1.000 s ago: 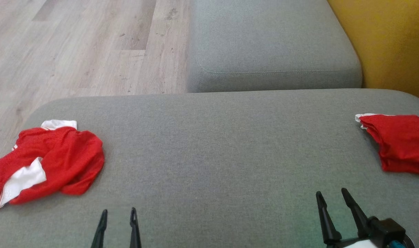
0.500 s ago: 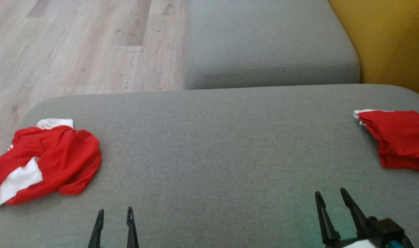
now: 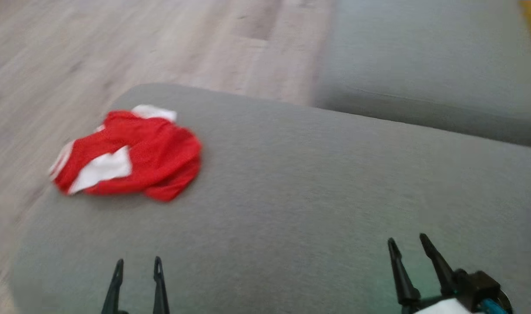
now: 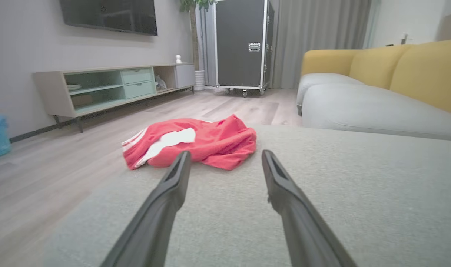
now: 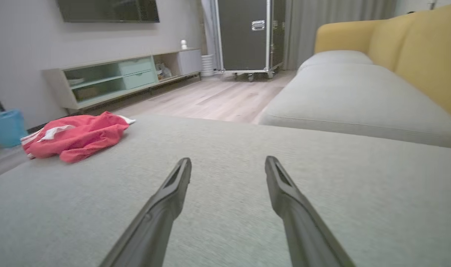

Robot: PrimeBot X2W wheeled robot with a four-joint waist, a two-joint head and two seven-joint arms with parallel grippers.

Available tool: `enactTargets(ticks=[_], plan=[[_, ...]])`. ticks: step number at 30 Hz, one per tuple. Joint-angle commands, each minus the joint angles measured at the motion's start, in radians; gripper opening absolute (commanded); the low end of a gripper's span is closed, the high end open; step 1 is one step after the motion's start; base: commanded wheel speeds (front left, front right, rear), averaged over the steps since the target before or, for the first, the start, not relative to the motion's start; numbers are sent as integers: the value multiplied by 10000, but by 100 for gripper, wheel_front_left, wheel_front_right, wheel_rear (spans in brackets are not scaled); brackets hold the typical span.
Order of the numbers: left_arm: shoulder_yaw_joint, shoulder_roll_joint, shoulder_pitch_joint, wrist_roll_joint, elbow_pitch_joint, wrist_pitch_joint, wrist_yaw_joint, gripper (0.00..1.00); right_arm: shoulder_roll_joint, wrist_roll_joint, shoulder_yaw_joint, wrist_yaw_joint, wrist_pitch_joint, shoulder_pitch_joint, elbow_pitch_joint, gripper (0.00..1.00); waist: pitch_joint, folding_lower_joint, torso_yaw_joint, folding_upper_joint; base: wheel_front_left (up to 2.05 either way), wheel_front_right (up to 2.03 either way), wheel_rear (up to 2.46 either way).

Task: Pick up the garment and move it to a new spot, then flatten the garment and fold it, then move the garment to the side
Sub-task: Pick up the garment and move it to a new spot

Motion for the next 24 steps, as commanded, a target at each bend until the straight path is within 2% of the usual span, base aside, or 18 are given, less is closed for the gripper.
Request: enactTargets(ticks=[1, 9, 14, 20, 24], plan=[[392, -58, -415, 74, -380, -51, -22, 100, -28, -58, 281, 65, -118, -651, -292, 100, 237, -1, 1263, -1, 0, 0, 0], [726, -59, -171, -265, -1063, -51, 630, 100, -319, 74, 998, 65, -118, -1497, 23, 100, 881, -1, 1779, -1, 0, 0, 0], [739, -60, -184, -324, -1288, -51, 781, 100, -535, 162, 1089, 65, -118, -1583, 137, 100, 1052, -1, 1890, -1, 0, 0, 0], [1015, 31, -752, -199, -1632, -51, 496, 100, -853, 71, 862, 65, -118, -1208, 85, 100, 1330, -1, 2029, -1, 0, 0, 0], [1075, 256, -2216, -156, -1597, -51, -93, 100, -1441, -108, 547, 65, -118, -1108, -295, 100, 2273, -1, 2102, -1, 0, 0, 0]])
